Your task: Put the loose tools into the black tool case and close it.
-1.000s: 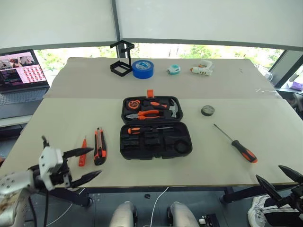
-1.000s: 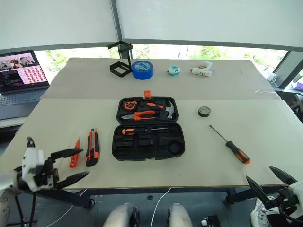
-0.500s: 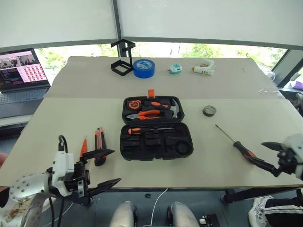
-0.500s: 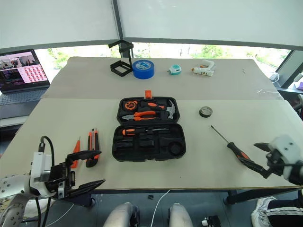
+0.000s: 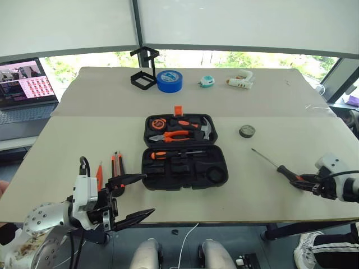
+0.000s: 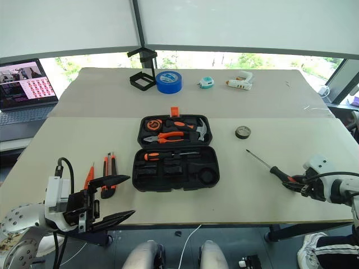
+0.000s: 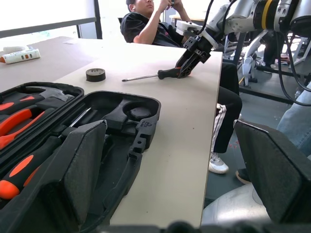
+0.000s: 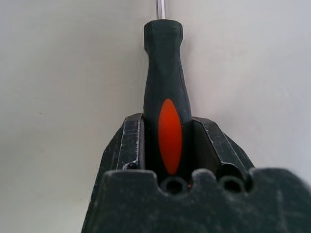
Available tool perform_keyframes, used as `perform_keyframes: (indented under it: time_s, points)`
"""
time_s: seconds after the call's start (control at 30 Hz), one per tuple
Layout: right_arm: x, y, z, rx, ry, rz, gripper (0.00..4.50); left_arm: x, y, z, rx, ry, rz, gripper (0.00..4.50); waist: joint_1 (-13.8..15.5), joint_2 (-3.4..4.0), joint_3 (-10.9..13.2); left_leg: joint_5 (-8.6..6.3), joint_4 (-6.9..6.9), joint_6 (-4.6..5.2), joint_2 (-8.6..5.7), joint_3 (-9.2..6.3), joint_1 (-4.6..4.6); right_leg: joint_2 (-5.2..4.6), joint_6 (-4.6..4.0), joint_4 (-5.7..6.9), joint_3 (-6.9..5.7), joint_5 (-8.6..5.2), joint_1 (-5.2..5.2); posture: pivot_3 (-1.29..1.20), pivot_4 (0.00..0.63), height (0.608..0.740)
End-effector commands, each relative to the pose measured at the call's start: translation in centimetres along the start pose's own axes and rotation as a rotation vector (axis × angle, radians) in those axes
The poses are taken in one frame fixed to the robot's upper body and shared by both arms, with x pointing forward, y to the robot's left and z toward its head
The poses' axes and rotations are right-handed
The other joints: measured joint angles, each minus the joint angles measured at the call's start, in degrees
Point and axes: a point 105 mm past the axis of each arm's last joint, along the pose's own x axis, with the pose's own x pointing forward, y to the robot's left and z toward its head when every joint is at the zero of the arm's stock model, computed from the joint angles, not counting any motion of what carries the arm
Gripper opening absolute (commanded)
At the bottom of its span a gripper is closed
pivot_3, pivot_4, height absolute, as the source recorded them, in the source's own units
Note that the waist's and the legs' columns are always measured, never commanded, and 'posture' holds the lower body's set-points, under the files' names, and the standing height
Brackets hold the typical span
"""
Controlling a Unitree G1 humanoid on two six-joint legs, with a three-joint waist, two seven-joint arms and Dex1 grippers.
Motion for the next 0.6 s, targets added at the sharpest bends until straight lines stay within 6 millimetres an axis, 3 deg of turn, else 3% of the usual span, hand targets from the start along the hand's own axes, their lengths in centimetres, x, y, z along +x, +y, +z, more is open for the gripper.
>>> perform_keyframes:
  time_s: [0.03, 0.17, 0.23, 0.3, 0.37, 0.47, 0.6]
  points:
    - [-1.4, -0.3, 4.1, -0.135, -0.189, 0.018, 1.03, 0.2, 0.0, 0.8, 0.03, -0.041, 0.013, 4.5, -0.12, 0.04, 0.01, 0.0, 0.0, 0.0, 0.0, 0.01, 0.0, 0.0, 0.03, 0.01, 0.01, 0.02, -0.02, 0.0, 0.15, 0.74]
    - [-2.5, 2.2, 8.2, -0.331, -0.325, 0.182, 1.03, -0.6, 1.2, 0.8, 0.031, -0.064, 0.115, 4.5, -0.44, 0.1, 0.02, 0.0, -0.05, 0.0, 0.02, -0.01, 0.0, 0.05, 0.15, 0.01, 0.0, 0.08, -0.04, 0.0, 0.15, 0.74]
    - [-2.3, 4.3, 11.3, -0.393, -0.389, 0.284, 1.03, -1.5, 2.1, 0.6, 0.026, -0.076, 0.202, 4.5, -0.7, 0.12, 0.04, 0.0, -0.07, 0.0, 0.07, -0.03, 0.01, 0.08, 0.15, 0.02, -0.01, 0.08, -0.04, 0.0, 0.15, 0.74]
    - [-1.1, 7.1, 15.0, -0.46, -0.432, 0.396, 1.03, -2.8, 2.8, -0.2, 0.018, -0.053, 0.278, 4.5, -1.36, 0.19, 0.1, 0.0, -0.06, 0.0, 0.09, -0.03, 0.03, 0.06, 0.15, 0.07, 0.02, 0.08, -0.05, 0.0, 0.15, 0.74]
    - [0.4, 9.3, 17.4, -0.512, -0.414, 0.455, 1.03, -3.7, 2.9, -0.8, 0.013, -0.028, 0.325, 4.5, -1.96, 0.16, 0.12, -0.01, -0.08, -0.01, 0.15, -0.03, 0.09, 0.1, 0.07, 0.1, 0.06, 0.13, -0.09, 0.0, 0.15, 0.74]
    - [2.8, 11.1, 19.4, -0.556, -0.335, 0.487, 1.03, -4.3, 3.0, -1.1, 0.014, -0.016, 0.372, 4.5, -1.74, -0.01, 0.18, -0.05, -0.11, -0.14, 0.23, -0.11, 0.08, 0.1, -0.07, 0.14, -0.08, 0.07, -0.2, 0.0, 0.15, 0.74]
    - [5.2, 12.2, 20.7, -0.645, -0.259, 0.488, 1.03, -4.3, 2.8, -1.1, 0.017, -0.014, 0.396, 4.5, -0.09, -0.06, 0.18, 0.01, -0.08, -0.22, 0.11, -0.16, -0.58, -0.05, -0.07, 0.16, -0.16, 0.1, -0.9, 0.0, 0.15, 0.74]
